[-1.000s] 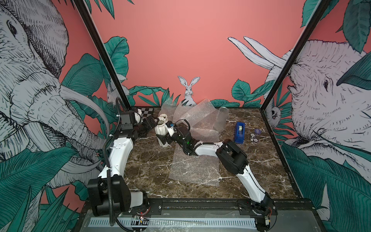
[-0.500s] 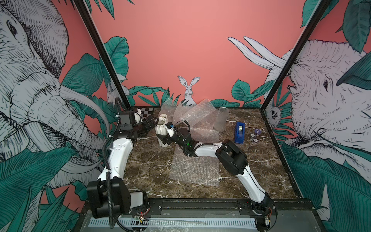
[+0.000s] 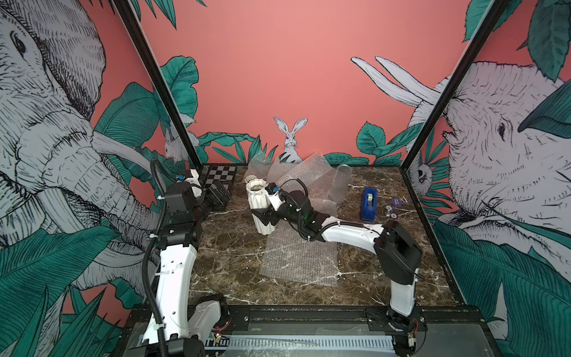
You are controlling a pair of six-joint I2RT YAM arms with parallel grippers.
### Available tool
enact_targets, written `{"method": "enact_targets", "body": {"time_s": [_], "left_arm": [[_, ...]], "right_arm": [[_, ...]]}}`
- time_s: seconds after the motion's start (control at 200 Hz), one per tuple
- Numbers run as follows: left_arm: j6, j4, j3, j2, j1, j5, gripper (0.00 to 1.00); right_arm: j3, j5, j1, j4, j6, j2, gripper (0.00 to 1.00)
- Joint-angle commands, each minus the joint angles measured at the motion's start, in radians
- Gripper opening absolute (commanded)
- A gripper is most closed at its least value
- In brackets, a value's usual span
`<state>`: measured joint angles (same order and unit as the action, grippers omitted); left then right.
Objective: Wrap vases in bubble wrap
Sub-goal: Pick up the vase from the center of the board, then place the vase in bubble wrap.
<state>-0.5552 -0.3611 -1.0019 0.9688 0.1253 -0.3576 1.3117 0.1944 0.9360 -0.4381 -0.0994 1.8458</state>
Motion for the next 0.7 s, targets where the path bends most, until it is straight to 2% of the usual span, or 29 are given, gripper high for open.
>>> {"method": "enact_targets", "body": {"time_s": [0.0, 0.14, 0.245, 0.36, 0.525, 0.695], "left_arm": [[0.044, -0.075, 0.053, 0.015, 0.002, -0.019, 0.98], [0.081, -0.102, 0.116, 0.034, -0.022, -0.042, 0.96], [0.095, -0.102, 0.155, 0.040, -0.116, 0.008, 0.95], [0.082, -0.063, 0.209, 0.049, -0.201, 0.028, 0.95], [0.052, -0.022, 0.298, 0.049, -0.207, 0.028, 0.94], [0.063, -0.024, 0.352, 0.030, -0.207, 0.044, 0.94]], "right_arm": [[-0.067, -0.045, 0.005, 0.110, 0.079, -0.177, 0.41], [-0.144, -0.171, 0.007, 0.442, 0.177, -0.344, 0.40], [-0.171, -0.261, 0.007, 0.654, 0.215, -0.436, 0.39], [-0.186, -0.294, 0.009, 0.820, 0.241, -0.505, 0.39], [-0.183, -0.332, 0.052, 0.990, 0.251, -0.509, 0.38], [-0.164, -0.355, 0.128, 1.058, 0.249, -0.444, 0.37]]}}
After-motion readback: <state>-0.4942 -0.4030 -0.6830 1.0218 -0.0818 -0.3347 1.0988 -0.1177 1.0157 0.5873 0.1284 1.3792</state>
